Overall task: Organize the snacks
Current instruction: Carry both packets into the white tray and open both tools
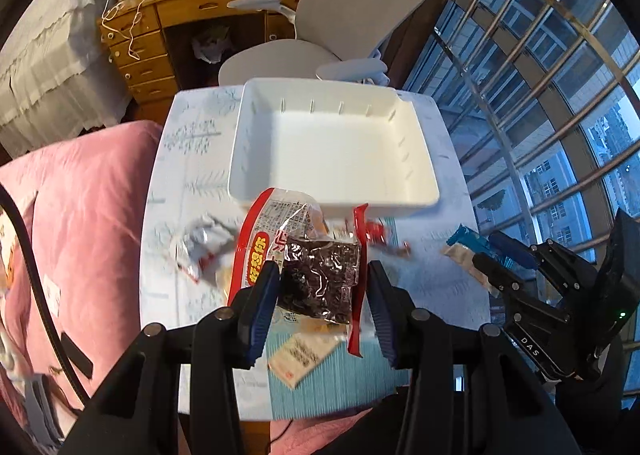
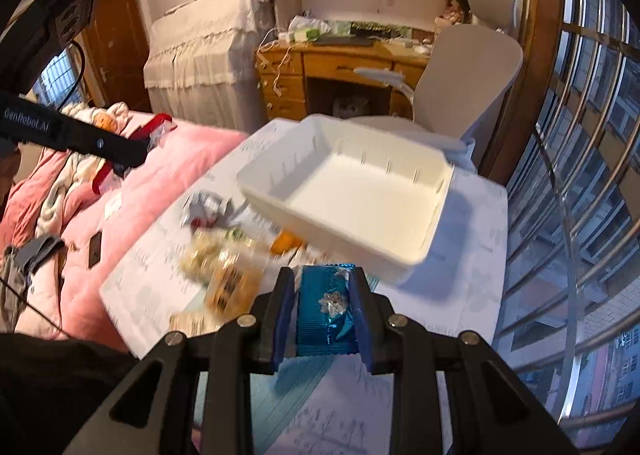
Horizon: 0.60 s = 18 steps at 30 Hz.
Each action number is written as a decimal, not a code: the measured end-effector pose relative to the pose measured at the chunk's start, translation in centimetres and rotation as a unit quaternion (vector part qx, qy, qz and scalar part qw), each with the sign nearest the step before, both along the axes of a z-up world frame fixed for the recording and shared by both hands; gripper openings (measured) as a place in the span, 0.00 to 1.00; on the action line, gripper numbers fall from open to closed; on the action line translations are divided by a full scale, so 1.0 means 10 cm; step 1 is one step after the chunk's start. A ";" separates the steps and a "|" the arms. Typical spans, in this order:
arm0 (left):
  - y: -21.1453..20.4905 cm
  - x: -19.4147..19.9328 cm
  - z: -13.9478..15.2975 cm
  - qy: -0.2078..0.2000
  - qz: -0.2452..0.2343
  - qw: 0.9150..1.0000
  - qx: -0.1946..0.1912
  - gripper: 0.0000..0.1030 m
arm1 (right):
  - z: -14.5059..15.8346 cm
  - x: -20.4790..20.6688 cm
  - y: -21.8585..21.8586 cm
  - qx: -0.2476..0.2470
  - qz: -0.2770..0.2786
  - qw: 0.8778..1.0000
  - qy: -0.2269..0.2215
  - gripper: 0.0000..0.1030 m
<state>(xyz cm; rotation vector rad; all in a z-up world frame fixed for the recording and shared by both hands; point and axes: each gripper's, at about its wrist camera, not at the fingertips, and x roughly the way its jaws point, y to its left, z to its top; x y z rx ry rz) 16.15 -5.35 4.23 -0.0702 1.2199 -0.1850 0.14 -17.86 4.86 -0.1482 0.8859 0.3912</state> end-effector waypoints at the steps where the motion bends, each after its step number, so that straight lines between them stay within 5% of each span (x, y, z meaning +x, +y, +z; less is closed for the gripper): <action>1: 0.00 0.08 -0.01 0.000 0.000 1.000 0.000 0.42 | 0.00 0.07 0.01 0.001 -0.005 1.000 -0.002 0.27; 18: 0.04 1.28 -0.79 0.008 -0.023 0.997 -0.067 0.42 | -0.67 1.26 0.00 0.032 -0.120 0.992 0.028 0.27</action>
